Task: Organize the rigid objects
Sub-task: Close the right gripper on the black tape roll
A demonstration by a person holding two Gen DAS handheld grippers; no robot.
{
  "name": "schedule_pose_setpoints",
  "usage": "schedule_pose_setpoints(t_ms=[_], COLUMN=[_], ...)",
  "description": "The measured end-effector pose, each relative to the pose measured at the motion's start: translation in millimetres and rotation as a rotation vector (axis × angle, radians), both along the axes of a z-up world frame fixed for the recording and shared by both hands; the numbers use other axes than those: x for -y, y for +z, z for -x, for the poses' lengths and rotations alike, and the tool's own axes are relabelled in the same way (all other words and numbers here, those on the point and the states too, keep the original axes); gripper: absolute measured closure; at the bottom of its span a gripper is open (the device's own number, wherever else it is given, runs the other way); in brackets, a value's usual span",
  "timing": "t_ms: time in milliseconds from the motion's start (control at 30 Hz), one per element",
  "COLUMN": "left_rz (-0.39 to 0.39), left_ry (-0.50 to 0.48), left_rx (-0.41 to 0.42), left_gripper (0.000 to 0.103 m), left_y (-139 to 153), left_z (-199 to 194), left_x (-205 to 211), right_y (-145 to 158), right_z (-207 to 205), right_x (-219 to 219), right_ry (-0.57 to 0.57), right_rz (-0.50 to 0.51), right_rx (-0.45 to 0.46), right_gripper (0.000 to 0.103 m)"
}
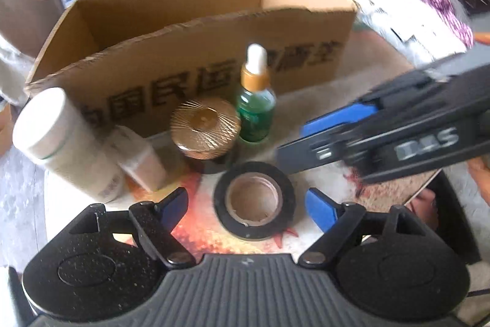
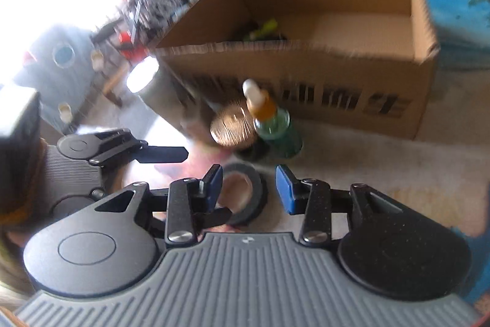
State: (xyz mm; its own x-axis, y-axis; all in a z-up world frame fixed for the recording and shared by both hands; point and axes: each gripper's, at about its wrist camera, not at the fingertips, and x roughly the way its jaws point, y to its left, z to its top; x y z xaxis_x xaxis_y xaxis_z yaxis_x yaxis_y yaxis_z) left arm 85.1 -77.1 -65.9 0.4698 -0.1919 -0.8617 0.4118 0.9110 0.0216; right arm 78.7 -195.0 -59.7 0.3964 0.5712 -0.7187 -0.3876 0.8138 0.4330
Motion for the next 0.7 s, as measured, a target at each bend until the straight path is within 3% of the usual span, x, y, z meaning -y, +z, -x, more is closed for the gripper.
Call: schedule_pose_setpoints(t_ms=[367, 600, 700], left_rz=[-0.051, -0.036, -0.034], left_ry=[-0.02, -0.019, -0.012], left_rx=[-0.029, -0.023, -0.009], left_gripper=[0.027, 0.033, 0.036], left_y=[-26.3, -26.7, -27.3], left_z=[-7.0, -3.1, -2.4], left_x=[14.8, 10.0, 9.3], right_y=[-35.4, -34.5, -33.0], right_z=[-17.2, -21.6, -20.3], right_x=[-31.8, -42.4, -41.6], right_ry=[0.072, 0.106, 0.11], right_rz=[0.078, 0.112, 0.122], right_rx=[-0.053, -0.036, -0.026], right_gripper=[0.068, 0.085, 0.085])
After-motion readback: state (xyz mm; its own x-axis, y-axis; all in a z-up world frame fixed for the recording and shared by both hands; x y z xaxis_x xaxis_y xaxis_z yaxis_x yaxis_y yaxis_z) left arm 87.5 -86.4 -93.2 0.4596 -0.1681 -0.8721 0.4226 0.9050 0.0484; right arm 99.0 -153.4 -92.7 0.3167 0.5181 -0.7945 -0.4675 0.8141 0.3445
